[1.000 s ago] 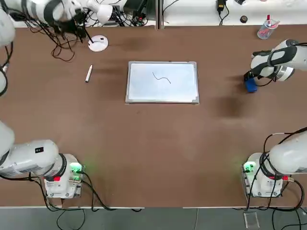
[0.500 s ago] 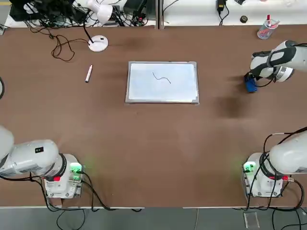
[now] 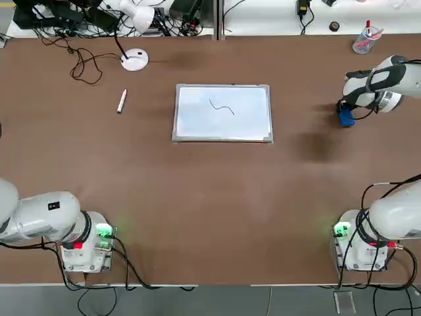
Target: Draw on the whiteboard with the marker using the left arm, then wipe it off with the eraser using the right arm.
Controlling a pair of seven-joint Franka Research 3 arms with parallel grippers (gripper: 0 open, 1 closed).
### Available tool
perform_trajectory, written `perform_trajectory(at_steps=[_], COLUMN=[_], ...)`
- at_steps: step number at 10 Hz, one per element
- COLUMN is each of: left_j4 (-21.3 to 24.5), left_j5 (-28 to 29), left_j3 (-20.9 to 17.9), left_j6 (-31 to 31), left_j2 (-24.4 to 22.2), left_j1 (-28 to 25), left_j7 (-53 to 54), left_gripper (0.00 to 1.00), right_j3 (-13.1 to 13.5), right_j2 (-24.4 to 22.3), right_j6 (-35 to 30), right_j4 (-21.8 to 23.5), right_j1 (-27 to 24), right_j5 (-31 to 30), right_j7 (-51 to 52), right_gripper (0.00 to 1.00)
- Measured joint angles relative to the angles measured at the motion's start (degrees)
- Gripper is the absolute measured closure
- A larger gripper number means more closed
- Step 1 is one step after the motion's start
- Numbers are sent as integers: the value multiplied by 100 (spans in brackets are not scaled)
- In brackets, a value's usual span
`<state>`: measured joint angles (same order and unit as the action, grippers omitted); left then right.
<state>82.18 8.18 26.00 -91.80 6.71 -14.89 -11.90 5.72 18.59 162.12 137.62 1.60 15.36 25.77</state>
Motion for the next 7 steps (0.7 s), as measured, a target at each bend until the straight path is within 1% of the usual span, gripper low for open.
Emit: perform_trajectory(at_steps=[2, 3, 5, 7], left_j4=[14, 72, 304, 591], left_j5=[-295, -441, -607, -637], left_j3=[-65, -241, -814, -1270], left_j6=[45, 70, 102, 114], left_j2=[-155, -253, -505, -774], left_j1=[-173, -141, 237, 681], left_j7=[366, 516, 654, 665], left_gripper=[0, 0, 0, 0], right_j3=[-2, -5, -19, -32], right_j2=[-1, -8, -71, -210], right_j6=[-26, -116, -438, -939], right_j4=[-6, -35, -187, -472], right_j1=[43, 99, 405, 897], right_j5=[1, 1, 1, -3], right_j7=[-152, -358, -955, -1757], right_gripper=[45, 45, 45, 45])
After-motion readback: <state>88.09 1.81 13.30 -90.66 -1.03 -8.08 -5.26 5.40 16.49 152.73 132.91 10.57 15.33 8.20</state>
